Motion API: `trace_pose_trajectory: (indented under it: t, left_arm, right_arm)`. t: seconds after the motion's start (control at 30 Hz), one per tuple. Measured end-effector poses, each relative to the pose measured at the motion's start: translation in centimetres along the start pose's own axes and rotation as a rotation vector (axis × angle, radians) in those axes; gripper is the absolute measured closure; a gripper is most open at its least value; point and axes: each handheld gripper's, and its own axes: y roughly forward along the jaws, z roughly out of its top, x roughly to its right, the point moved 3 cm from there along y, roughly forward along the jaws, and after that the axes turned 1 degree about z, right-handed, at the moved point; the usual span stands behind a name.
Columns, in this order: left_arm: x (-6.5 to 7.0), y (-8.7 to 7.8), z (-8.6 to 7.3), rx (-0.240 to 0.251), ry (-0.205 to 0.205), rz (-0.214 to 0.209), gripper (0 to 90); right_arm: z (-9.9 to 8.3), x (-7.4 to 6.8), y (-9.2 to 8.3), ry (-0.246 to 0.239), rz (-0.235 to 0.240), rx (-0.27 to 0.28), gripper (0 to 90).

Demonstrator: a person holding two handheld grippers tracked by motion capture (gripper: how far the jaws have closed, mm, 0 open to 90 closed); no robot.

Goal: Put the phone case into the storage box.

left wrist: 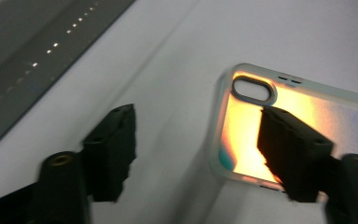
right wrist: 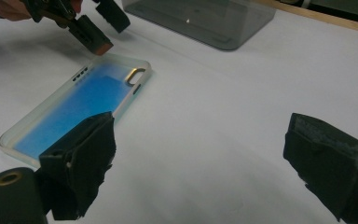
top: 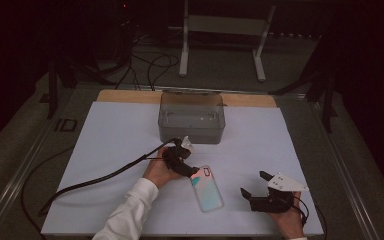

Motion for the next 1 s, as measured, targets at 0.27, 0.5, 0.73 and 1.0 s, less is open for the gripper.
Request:
trace_pose_trajectory:
  t: [0.27, 0.5, 0.73, 1.0]
  left_arm:
    - [0.1, 0.8, -0.3, -0.032, 0.014, -0.067, 61.9]
    - [0.2, 1.2, -0.3, -0.041, 0.015, -0.108, 76.7]
    - [-0.1, 1.0, -0.4, -0.05, 0.042, -0.107, 86.2]
    - [0.1, 0.7, -0.7, -0.048, 0.093, -0.074, 88.8]
  right_arm:
    - [0.0, 0.0, 0.0, -0.002, 0.002, -0.002, 9.2]
    - [-0.1, 0.0, 0.1, -0.002, 0.002, -0.008, 9.2]
    - [-0.1, 0.0, 0.1, 0.0, 0.004, -0.009, 9.2]
    - [-0.1, 0.0, 0.1, -0.003, 0.007, -0.01, 9.2]
